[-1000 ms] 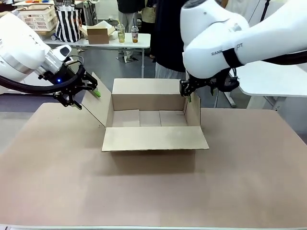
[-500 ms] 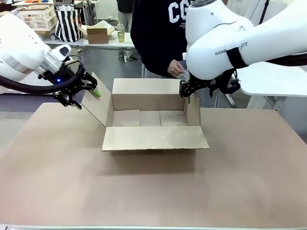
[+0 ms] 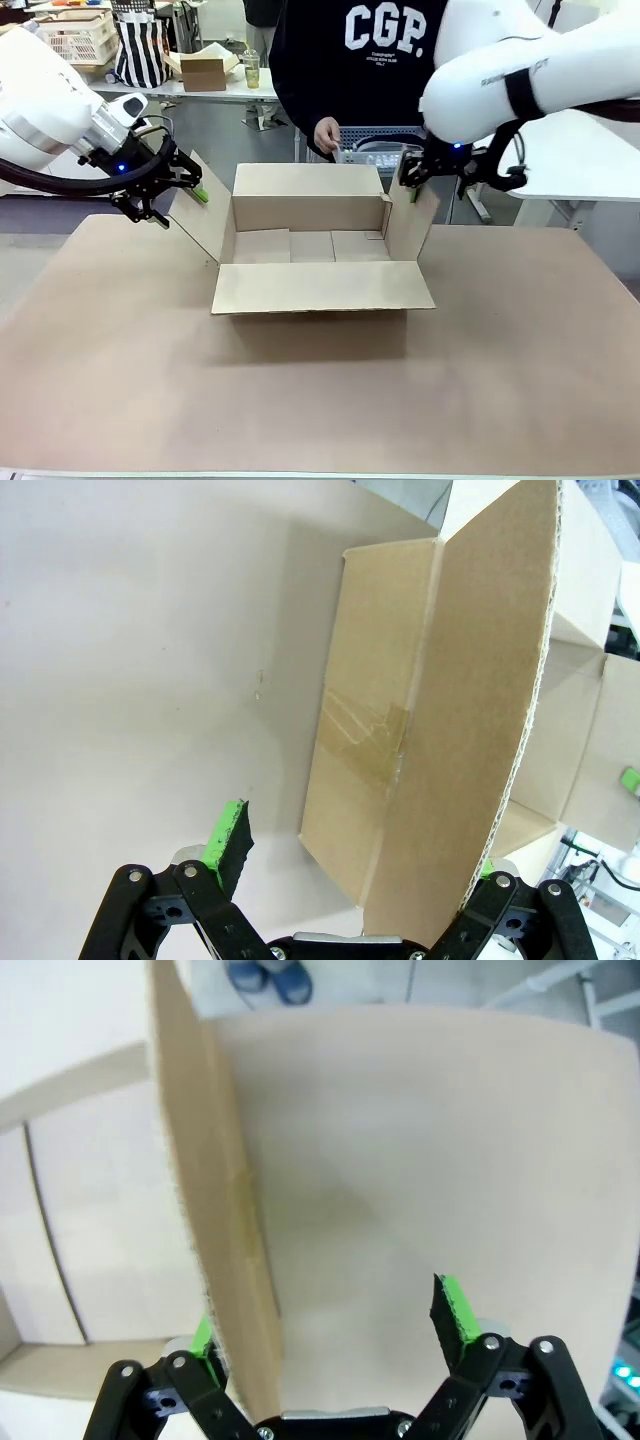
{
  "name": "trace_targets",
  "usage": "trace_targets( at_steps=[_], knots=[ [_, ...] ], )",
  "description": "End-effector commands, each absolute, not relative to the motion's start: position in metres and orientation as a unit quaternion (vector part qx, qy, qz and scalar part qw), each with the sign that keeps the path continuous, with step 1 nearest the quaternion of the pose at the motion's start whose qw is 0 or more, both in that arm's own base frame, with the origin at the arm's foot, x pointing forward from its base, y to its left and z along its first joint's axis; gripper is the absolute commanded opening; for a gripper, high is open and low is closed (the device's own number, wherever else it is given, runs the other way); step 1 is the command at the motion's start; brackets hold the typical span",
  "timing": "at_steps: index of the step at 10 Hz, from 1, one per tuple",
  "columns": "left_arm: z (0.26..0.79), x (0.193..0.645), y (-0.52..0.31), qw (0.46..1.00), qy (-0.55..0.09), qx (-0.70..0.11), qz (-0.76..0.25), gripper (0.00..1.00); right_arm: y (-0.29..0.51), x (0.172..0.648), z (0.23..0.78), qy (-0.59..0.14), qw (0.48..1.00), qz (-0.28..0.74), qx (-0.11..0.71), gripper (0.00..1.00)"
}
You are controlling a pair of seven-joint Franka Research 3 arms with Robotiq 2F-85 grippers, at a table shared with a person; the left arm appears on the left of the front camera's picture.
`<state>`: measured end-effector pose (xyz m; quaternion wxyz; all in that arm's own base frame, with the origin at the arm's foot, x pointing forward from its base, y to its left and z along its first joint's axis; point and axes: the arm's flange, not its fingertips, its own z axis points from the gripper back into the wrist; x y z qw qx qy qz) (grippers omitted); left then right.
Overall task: Pack the gift set into the box.
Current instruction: Place both hands on the side flaps of the Package Box and spread them outward.
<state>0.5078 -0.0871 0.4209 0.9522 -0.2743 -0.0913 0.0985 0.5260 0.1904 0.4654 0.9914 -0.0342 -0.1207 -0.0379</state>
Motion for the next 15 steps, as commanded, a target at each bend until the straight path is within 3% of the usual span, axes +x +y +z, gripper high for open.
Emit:
trace_targets(
  at_steps=[1, 5, 8, 10, 11, 15],
  knots=[
    [0.423, 0.508, -0.087, 0.953, -0.09, -0.268, 0.104, 1.0, 0.161, 0.523, 0.459, -0.126, 0.991, -0.044, 0.019, 1.0],
    [0.423, 0.508, -0.087, 0.953, -0.09, -0.268, 0.104, 1.0, 0.092, 0.532, 0.43, -0.097, 0.981, -0.067, 0.151, 1.0],
    [0.423, 0.508, -0.087, 0.953, -0.09, -0.268, 0.104, 1.0, 0.047, 0.533, 0.394, -0.076, 0.93, -0.029, 0.359, 1.0],
    [0.423, 0.508, -0.087, 0.953, -0.09, -0.268, 0.104, 1.0, 0.031, 0.533, 0.381, -0.089, 0.9, -0.03, 0.426, 1.0],
    [0.423, 0.508, -0.087, 0.953, -0.09, -0.268, 0.104, 1.0, 0.06, 0.537, 0.407, -0.106, 0.935, -0.05, 0.335, 1.0],
    [0.423, 0.508, -0.087, 0.953, -0.09, -0.268, 0.104, 1.0, 0.06, 0.537, 0.407, -0.106, 0.935, -0.05, 0.335, 1.0]
  ],
)
